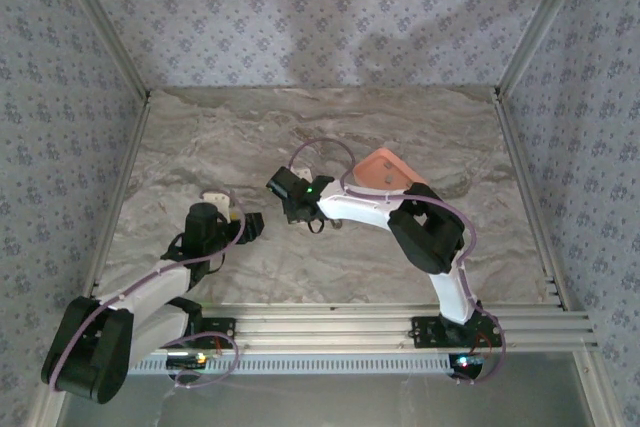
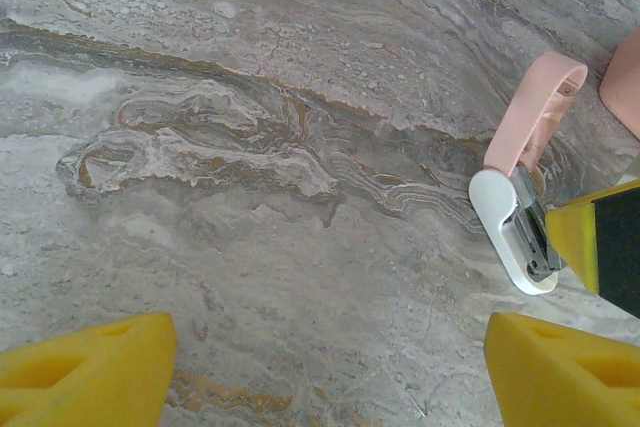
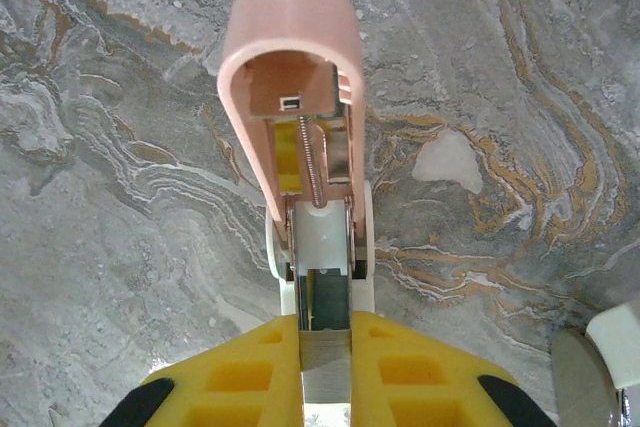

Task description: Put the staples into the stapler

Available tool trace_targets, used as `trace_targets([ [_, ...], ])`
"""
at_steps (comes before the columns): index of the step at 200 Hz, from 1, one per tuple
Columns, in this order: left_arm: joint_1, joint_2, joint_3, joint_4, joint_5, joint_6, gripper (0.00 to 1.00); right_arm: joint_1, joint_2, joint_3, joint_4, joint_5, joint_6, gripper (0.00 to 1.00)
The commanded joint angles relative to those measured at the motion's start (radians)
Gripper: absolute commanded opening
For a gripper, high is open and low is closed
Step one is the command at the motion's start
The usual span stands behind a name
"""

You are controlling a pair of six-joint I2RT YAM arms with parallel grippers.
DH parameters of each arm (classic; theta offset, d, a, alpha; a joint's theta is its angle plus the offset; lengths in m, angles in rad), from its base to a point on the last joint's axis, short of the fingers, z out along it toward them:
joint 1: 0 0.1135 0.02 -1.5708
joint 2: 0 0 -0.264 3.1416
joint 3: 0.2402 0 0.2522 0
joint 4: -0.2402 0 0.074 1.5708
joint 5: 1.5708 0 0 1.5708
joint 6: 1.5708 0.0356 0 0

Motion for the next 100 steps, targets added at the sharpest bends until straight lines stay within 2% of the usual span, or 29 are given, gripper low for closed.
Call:
trace_targets([
  [1, 0.006, -0.005, 0.001, 0.013, 0.001, 0.017, 0.81, -0.004, 0.039, 0.019, -0.063, -0.006, 0.014, 0.15],
  [100, 0.006, -0.014, 0.004, 0.01, 0.001, 0.021, 0.81, -0.01, 0.06, 0.049, -0.106, 0.015, 0.034, 0.15],
])
